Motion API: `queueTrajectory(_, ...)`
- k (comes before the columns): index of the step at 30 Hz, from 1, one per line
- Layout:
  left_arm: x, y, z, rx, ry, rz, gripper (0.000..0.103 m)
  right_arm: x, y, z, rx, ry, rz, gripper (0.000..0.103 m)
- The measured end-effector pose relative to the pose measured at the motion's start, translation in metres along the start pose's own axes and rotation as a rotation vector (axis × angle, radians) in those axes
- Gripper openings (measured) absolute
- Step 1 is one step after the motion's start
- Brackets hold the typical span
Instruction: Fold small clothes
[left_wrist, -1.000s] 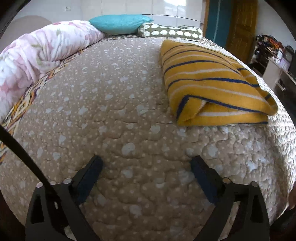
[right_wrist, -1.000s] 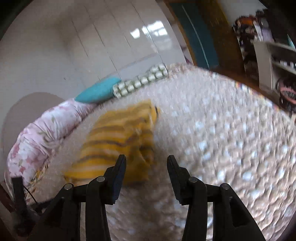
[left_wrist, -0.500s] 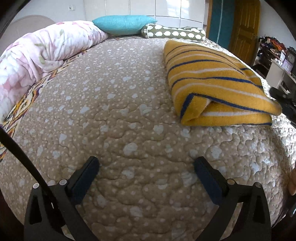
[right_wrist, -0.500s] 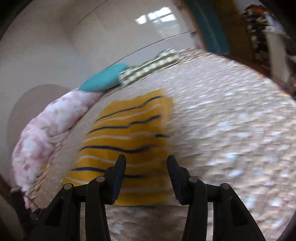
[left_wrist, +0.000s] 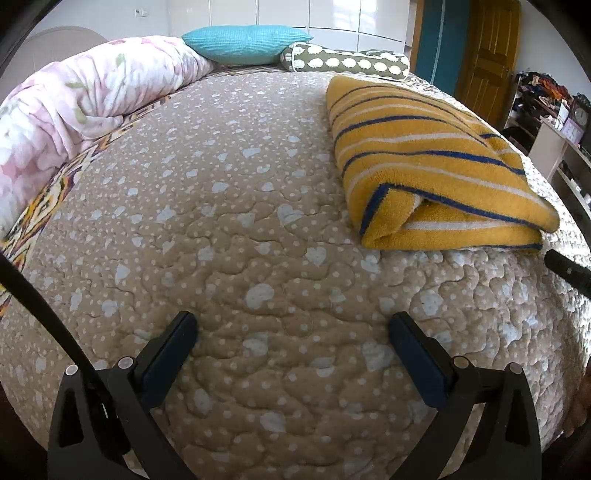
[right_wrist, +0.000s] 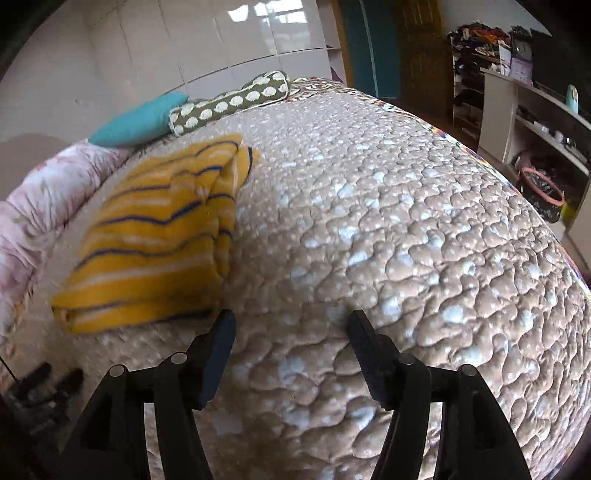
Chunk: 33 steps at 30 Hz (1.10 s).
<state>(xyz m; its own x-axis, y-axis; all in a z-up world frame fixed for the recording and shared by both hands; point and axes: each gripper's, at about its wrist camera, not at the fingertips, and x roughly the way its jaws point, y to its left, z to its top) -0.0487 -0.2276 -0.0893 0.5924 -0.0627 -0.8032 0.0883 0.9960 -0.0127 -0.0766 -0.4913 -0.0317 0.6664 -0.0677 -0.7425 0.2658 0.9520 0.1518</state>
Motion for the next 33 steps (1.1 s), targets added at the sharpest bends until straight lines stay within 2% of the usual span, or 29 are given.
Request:
queueTrajectory(7,0.000,0.001,0.000,0.001,-0.006,0.001,0.103,0.005,0.006,-0.004,-0.038,0.002,0.040,0.096)
queueTrajectory(10,-0.001,0.001,0.000,-0.004,-0.015,-0.001,0.103,0.007,0.004,-0.002,-0.009,0.008,0.089,0.102)
queueTrajectory(18,-0.003,-0.001,-0.003,-0.018,-0.023,0.010,0.103,0.006,-0.009,-0.002,0.094,-0.007,0.179,0.103)
queueTrajectory(26,-0.003,-0.001,-0.002,-0.011,-0.008,0.010,0.103,0.005,-0.012,-0.004,0.139,-0.030,0.211,0.103)
queueTrajectory(33,-0.003,-0.003,-0.003,-0.003,-0.012,0.020,0.103,0.007,-0.006,-0.004,0.107,-0.027,0.163,0.103)
